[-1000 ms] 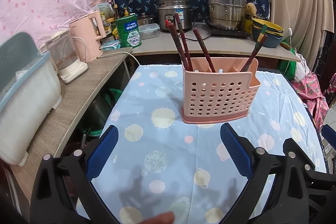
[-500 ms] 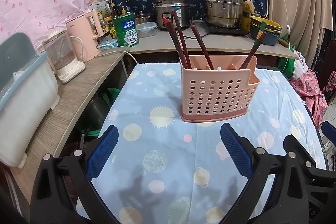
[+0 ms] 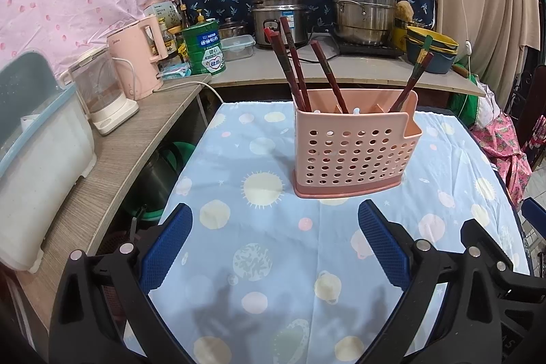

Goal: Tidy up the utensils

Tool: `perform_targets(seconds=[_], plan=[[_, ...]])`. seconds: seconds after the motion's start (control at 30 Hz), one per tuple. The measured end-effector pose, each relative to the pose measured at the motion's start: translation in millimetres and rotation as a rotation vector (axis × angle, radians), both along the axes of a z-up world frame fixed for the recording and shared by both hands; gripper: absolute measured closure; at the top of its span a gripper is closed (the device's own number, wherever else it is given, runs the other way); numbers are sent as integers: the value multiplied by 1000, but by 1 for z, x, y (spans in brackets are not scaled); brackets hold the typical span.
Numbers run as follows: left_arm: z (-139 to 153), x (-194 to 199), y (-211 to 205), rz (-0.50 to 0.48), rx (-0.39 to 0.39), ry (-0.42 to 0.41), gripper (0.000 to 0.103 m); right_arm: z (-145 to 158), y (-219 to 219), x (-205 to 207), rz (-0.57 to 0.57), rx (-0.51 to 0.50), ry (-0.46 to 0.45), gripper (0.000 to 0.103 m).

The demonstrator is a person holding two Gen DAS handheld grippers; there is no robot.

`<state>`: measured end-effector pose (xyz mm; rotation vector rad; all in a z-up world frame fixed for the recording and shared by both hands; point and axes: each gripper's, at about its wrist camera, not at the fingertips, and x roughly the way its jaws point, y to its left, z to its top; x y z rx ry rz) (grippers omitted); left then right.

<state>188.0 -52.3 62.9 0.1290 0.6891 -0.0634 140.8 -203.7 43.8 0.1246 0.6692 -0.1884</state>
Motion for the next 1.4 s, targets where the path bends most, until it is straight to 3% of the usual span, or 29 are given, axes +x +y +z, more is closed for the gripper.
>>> perform_targets(seconds=[1.4], plan=[[-7, 2, 0, -5, -3, 26, 10, -1, 2, 5, -1, -1, 6, 6]])
